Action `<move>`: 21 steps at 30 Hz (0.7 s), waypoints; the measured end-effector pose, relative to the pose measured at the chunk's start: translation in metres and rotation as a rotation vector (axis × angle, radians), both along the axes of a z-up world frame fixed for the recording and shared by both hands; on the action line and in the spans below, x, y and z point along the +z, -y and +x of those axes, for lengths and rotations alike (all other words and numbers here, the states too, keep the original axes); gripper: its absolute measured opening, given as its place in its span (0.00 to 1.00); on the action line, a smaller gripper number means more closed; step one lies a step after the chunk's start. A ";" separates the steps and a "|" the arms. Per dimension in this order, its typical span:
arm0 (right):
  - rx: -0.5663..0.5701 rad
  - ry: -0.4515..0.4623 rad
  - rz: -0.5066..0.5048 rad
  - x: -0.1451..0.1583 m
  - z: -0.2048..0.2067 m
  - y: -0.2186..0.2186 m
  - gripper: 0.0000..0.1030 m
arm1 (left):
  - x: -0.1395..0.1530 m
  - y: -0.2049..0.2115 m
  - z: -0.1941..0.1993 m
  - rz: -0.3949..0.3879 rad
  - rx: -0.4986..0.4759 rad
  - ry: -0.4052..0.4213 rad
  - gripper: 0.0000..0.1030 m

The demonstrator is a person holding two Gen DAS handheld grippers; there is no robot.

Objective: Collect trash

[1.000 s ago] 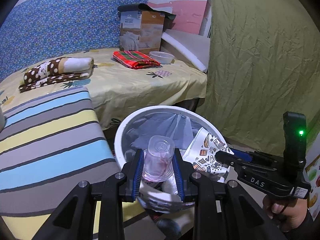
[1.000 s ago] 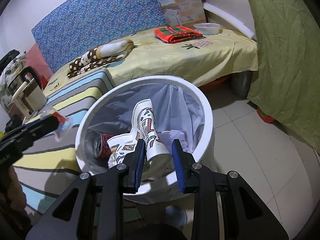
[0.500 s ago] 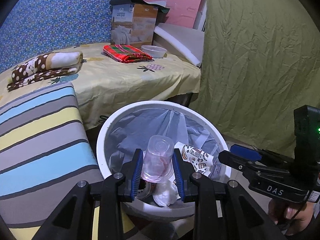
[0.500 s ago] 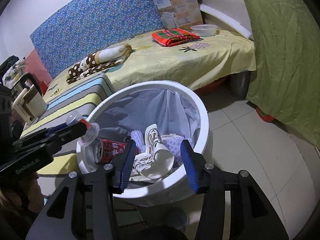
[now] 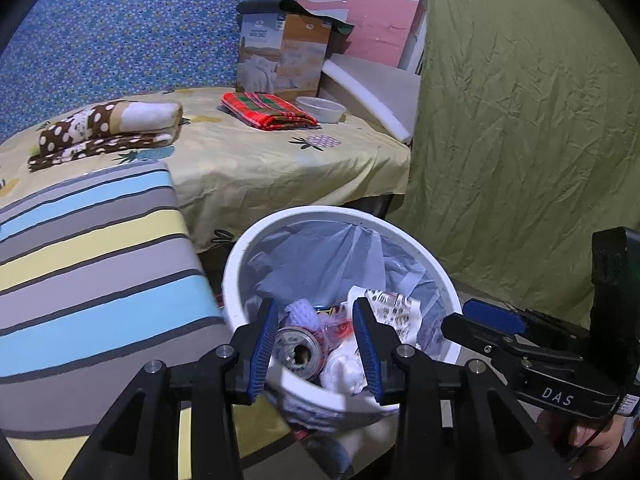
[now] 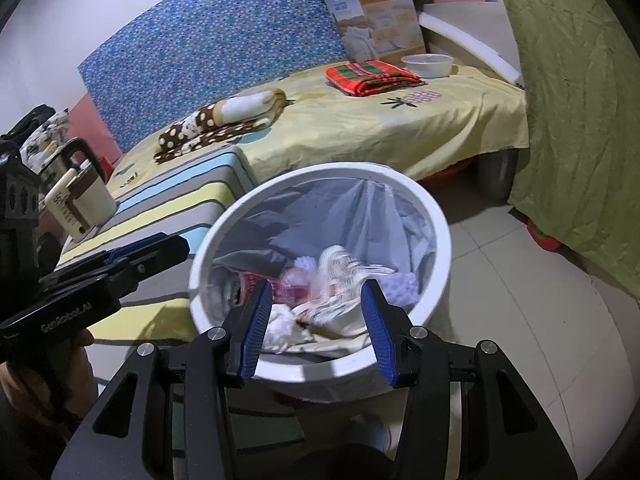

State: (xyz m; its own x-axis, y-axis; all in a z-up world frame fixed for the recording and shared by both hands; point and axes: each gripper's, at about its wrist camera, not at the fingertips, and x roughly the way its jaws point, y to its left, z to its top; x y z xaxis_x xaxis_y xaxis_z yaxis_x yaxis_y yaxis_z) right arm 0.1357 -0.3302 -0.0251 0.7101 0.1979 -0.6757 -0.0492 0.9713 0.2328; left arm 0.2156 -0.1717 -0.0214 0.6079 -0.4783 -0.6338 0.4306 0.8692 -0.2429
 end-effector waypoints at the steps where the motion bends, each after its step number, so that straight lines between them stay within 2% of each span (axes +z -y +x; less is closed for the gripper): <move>1: 0.006 0.003 -0.001 0.001 -0.001 -0.003 0.47 | 0.001 -0.003 -0.004 0.002 0.006 0.003 0.37; 21: 0.116 0.063 -0.031 0.019 -0.041 -0.051 0.47 | 0.024 -0.060 -0.081 0.055 0.158 0.057 0.37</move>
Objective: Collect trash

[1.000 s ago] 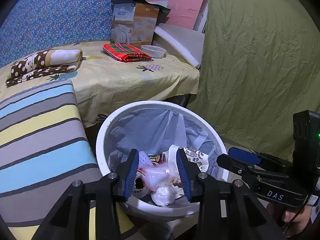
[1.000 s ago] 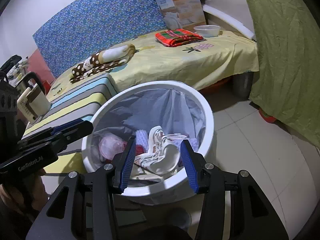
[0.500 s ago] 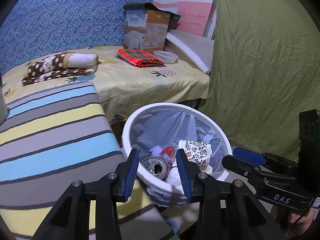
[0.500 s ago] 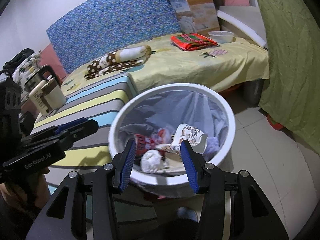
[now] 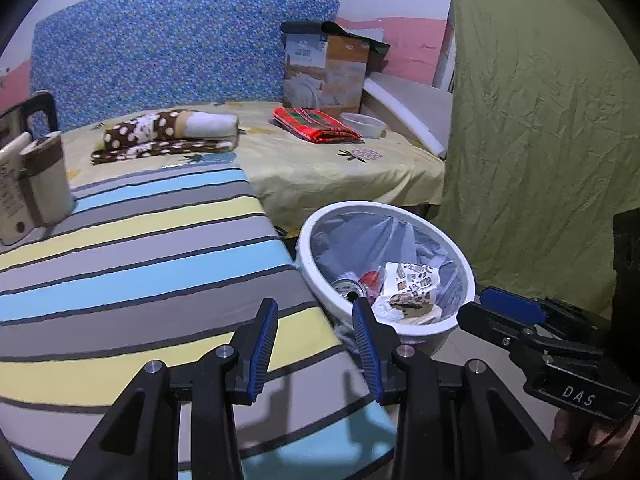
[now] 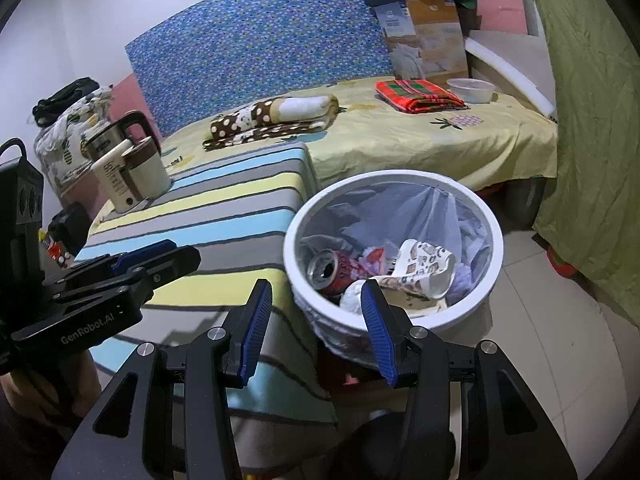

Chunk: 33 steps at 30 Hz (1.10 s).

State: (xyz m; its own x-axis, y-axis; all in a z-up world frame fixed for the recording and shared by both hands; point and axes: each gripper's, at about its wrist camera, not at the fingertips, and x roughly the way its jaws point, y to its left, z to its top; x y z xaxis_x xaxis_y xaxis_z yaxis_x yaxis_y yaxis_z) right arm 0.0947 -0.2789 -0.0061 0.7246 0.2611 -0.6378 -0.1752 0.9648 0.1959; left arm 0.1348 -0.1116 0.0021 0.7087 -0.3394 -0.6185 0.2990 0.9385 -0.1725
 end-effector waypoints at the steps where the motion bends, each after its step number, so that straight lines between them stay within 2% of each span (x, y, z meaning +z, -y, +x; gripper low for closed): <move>1: 0.003 0.002 -0.001 0.001 -0.002 -0.002 0.47 | 0.001 -0.002 -0.004 0.002 0.005 0.005 0.37; 15: 0.028 0.038 -0.035 0.006 -0.029 -0.023 0.47 | 0.012 -0.021 -0.049 0.020 0.070 0.056 0.38; 33: 0.031 0.051 -0.044 0.007 -0.038 -0.032 0.47 | 0.014 -0.023 -0.058 0.016 0.075 0.060 0.38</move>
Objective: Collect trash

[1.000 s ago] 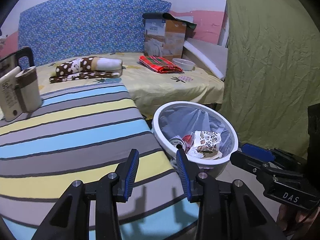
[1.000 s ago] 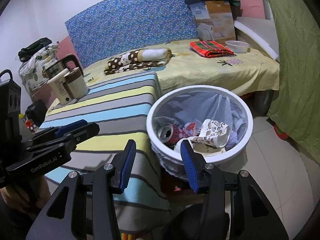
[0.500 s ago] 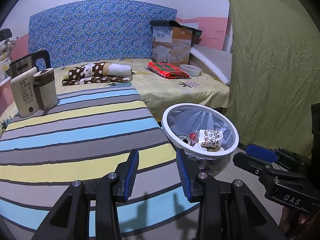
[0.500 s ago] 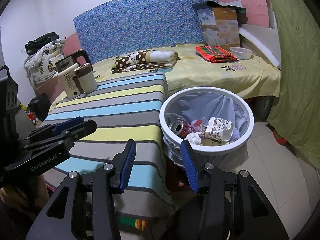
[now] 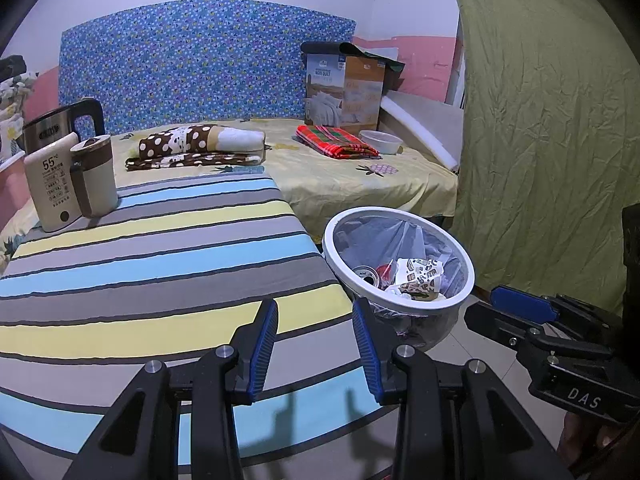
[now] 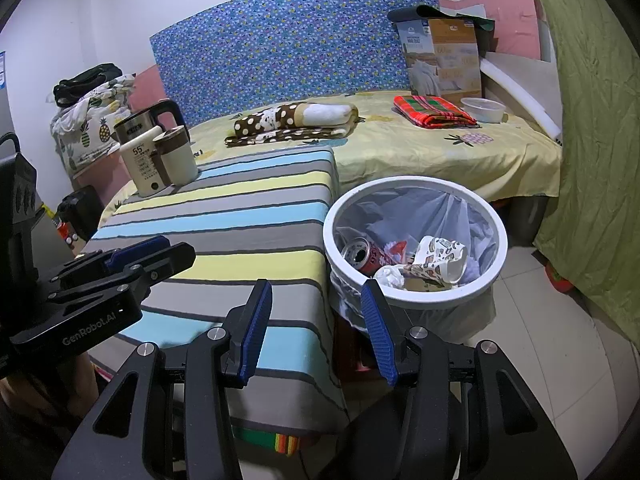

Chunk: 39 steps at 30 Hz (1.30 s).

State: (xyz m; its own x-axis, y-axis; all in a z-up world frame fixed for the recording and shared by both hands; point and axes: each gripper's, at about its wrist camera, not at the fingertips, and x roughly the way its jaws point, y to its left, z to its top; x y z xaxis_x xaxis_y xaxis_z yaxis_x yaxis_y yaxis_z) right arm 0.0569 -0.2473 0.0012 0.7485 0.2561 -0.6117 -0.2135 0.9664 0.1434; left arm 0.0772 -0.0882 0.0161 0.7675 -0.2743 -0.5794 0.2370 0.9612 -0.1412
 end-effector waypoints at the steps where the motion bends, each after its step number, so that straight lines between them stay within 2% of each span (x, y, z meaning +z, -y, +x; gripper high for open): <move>1: 0.000 0.000 0.000 0.000 0.000 0.000 0.47 | 0.000 0.000 0.000 0.001 0.001 0.000 0.37; 39: 0.005 -0.004 0.000 0.000 0.000 -0.003 0.47 | -0.001 0.003 -0.003 0.008 0.016 -0.003 0.38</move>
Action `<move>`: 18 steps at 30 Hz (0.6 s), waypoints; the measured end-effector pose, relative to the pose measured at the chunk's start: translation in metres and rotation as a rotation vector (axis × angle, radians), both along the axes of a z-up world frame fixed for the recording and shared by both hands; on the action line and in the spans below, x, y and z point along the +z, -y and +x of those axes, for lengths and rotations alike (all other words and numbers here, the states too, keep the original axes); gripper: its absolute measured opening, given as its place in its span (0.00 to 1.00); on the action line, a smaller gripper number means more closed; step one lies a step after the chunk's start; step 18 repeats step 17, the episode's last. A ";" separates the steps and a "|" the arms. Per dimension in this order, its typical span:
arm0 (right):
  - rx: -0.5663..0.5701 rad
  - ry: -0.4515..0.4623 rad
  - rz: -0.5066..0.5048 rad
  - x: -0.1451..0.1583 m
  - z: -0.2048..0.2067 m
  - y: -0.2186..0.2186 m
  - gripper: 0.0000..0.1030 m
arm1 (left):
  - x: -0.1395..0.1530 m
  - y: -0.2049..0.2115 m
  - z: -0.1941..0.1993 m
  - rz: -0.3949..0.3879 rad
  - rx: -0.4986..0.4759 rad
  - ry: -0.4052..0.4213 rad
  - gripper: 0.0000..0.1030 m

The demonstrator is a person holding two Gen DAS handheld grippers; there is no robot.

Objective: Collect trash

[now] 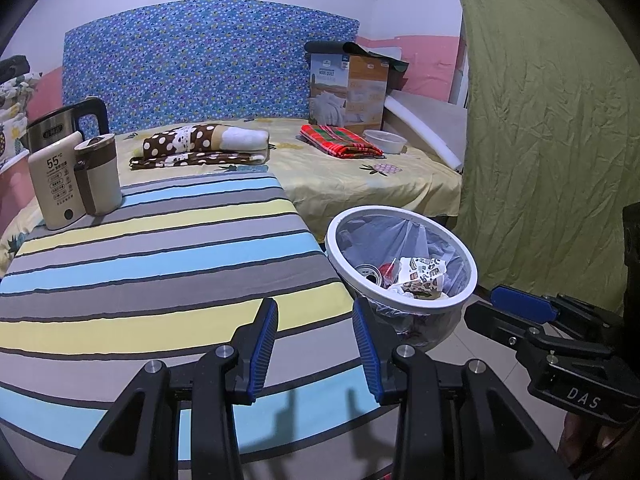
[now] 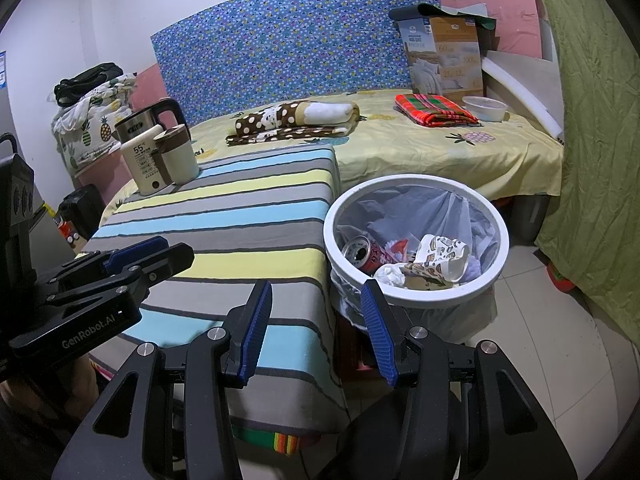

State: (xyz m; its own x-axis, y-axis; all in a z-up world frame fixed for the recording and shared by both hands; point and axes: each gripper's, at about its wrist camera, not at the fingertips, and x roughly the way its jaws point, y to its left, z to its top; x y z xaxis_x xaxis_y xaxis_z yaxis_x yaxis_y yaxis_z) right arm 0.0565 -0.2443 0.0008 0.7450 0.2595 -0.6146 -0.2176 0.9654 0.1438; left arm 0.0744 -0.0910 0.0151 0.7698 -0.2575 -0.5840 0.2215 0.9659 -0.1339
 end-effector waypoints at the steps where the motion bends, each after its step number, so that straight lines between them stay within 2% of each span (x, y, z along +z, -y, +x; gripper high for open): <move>1: 0.001 0.000 -0.001 0.000 0.000 0.001 0.47 | 0.000 0.000 0.000 0.001 0.000 -0.001 0.38; 18: -0.004 0.001 0.002 -0.001 0.000 0.003 0.47 | -0.003 0.006 -0.003 0.013 -0.010 0.003 0.37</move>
